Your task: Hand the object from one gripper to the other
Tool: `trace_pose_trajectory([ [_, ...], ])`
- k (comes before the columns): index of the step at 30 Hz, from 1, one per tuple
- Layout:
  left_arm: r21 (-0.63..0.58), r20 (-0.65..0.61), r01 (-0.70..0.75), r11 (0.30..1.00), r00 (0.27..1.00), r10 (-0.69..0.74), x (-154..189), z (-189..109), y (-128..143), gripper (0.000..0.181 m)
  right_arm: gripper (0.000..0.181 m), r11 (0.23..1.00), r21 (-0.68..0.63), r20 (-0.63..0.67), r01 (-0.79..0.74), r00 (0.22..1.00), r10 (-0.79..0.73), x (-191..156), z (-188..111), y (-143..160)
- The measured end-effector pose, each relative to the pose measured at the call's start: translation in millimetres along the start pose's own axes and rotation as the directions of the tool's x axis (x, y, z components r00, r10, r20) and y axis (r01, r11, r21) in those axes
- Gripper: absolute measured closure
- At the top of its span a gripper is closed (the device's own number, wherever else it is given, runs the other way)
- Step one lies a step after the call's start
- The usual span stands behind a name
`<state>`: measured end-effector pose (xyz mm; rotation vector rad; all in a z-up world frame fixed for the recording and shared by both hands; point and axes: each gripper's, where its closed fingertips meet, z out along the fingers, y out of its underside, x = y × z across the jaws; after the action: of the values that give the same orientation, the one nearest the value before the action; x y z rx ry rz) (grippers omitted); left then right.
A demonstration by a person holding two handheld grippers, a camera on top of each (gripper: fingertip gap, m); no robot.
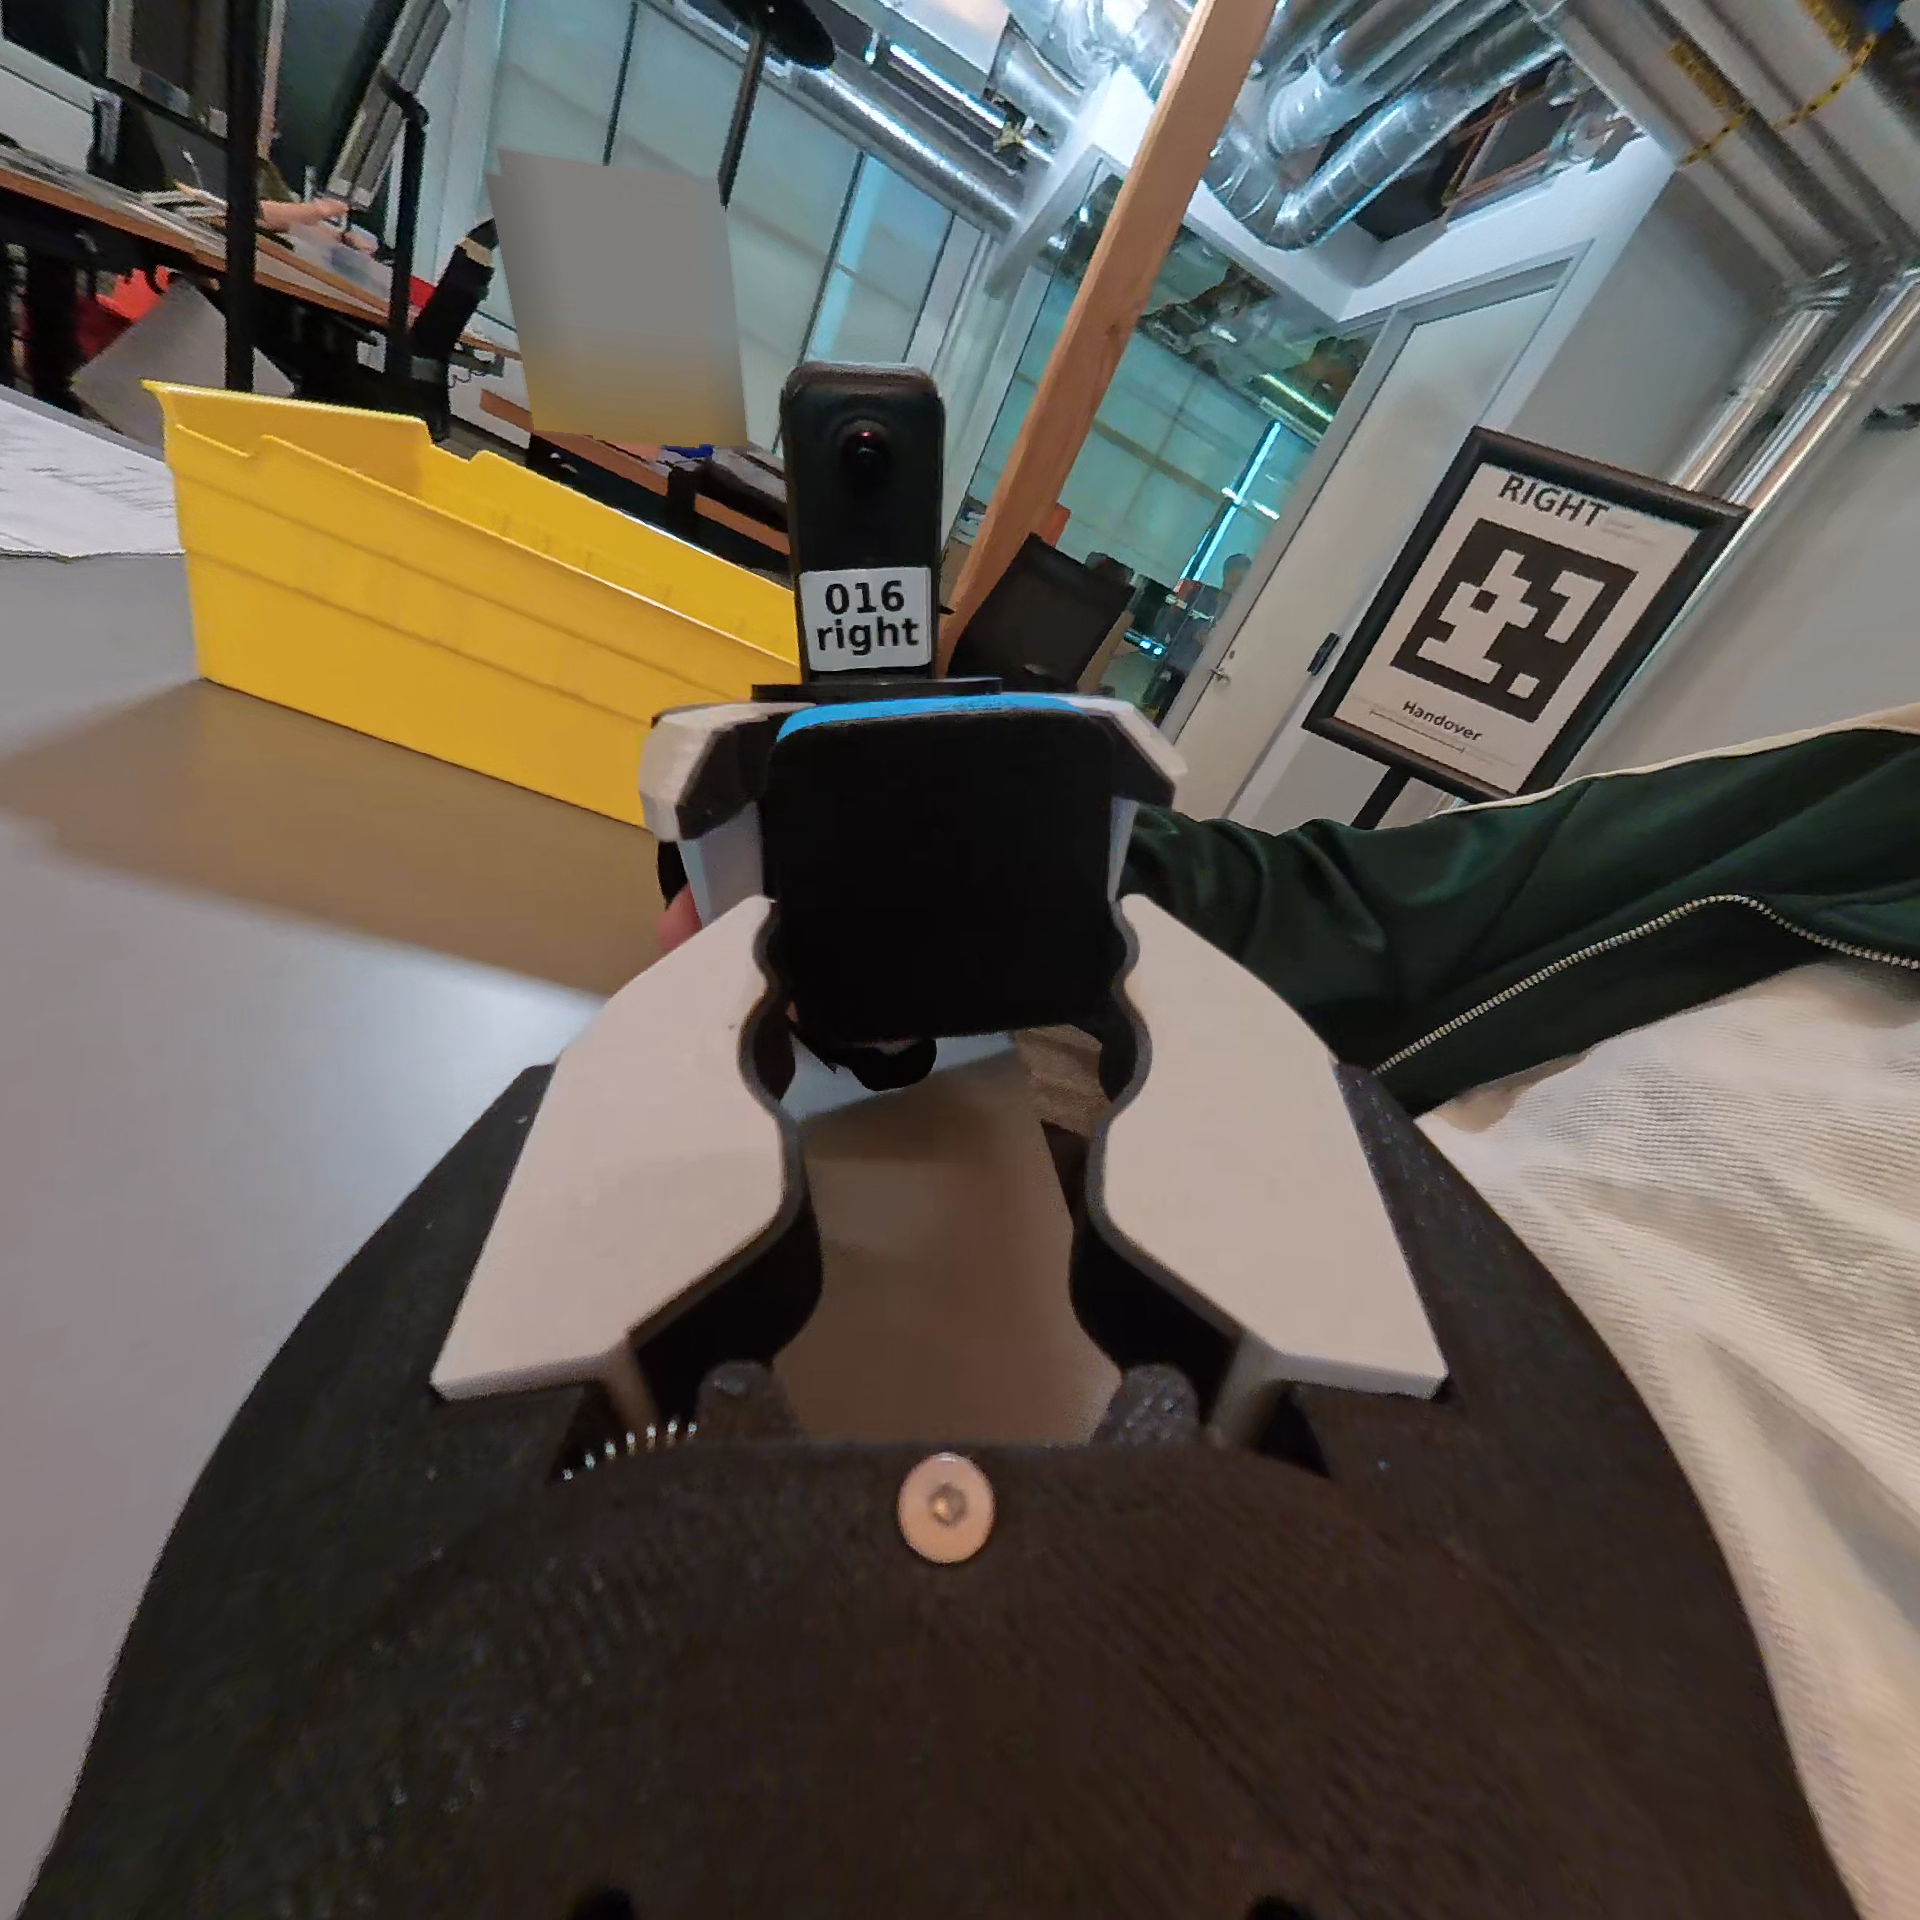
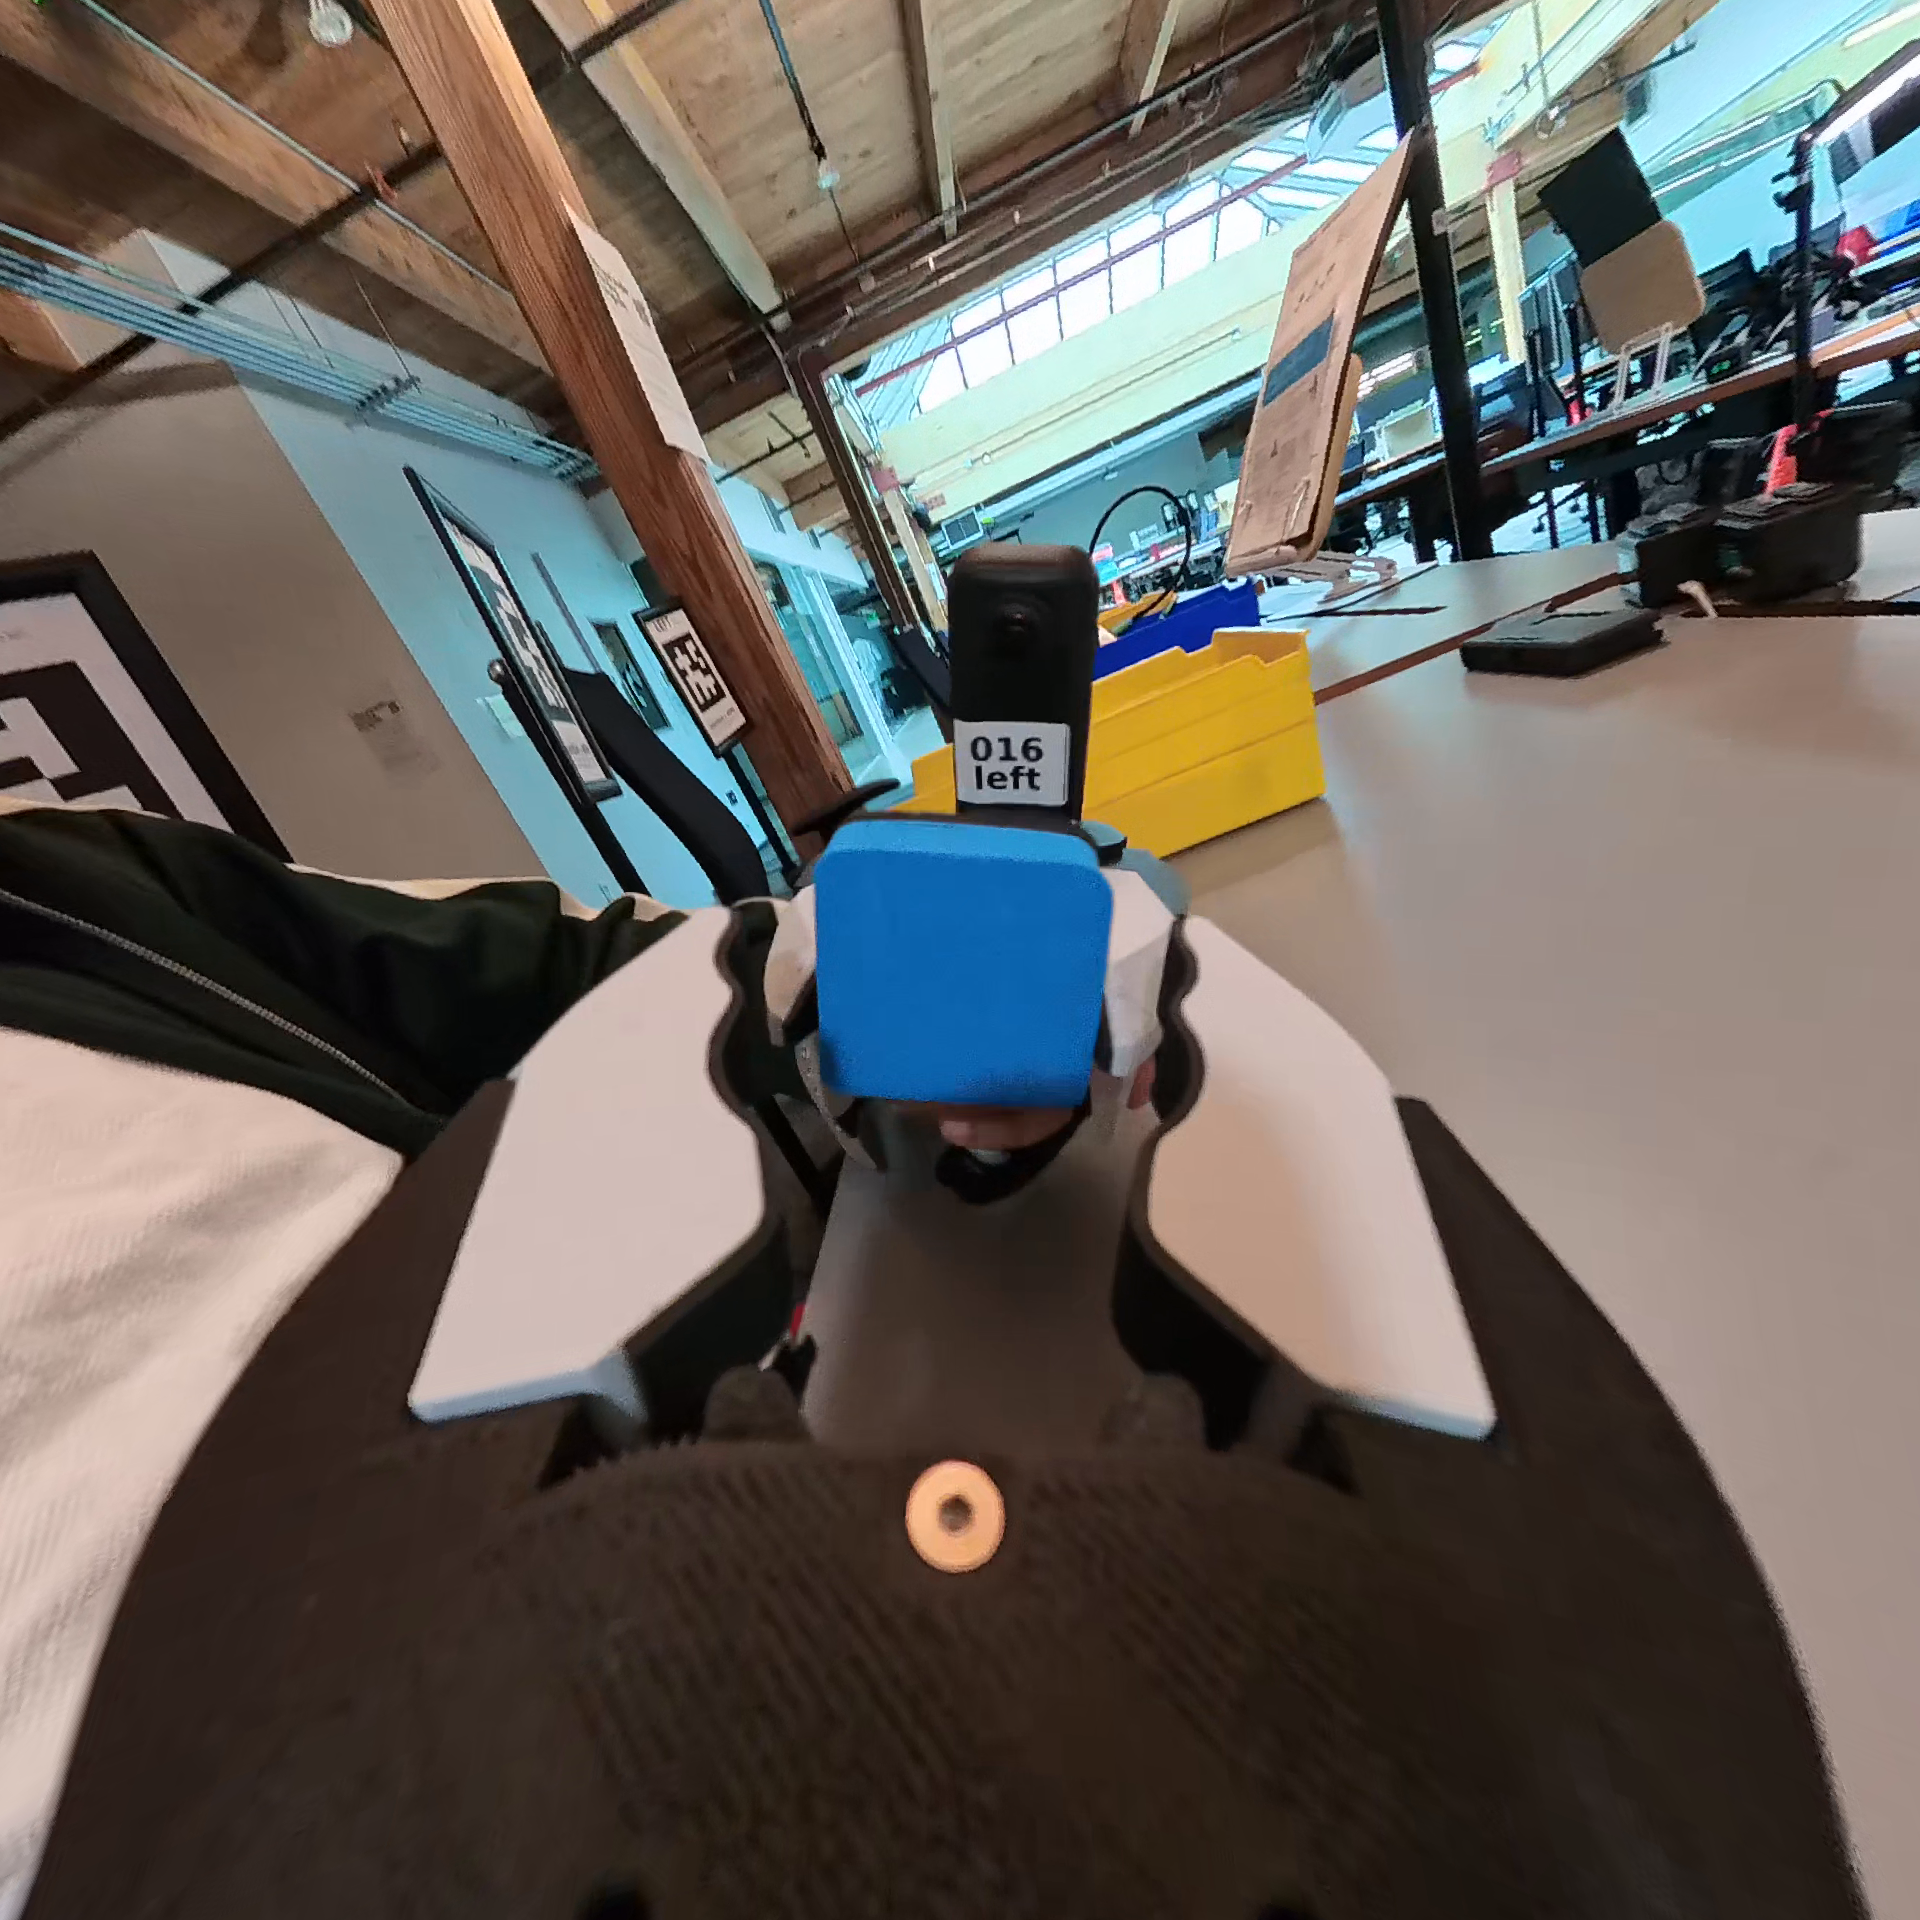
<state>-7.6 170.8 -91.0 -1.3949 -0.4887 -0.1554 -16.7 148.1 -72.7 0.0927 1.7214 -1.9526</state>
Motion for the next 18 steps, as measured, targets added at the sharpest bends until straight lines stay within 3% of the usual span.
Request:
trace_pose_trajectory([
  [5,-0.036,0.027,-0.026,0.999,0.999,0.027,-2.8,2.0,5.6,0.126,0.125,0.996,-0.066,-0.03,0.052,0.998,-0.054,3.0,0.9,9.0],
  [13,-0.041,0.043,-0.016,0.999,0.999,0.017,-7.0,1.6,8.2,0.125,0.126,0.995,-0.071,-0.064,0.069,0.995,-0.073,6.8,-0.6,7.4],
  [18,0.024,0.18,-0.029,0.999,0.983,0.024,-28.2,-7.0,-2.4,0.088,0.126,0.994,-0.063,-0.148,0.091,0.984,-0.1,19.3,-8.1,2.3],
])
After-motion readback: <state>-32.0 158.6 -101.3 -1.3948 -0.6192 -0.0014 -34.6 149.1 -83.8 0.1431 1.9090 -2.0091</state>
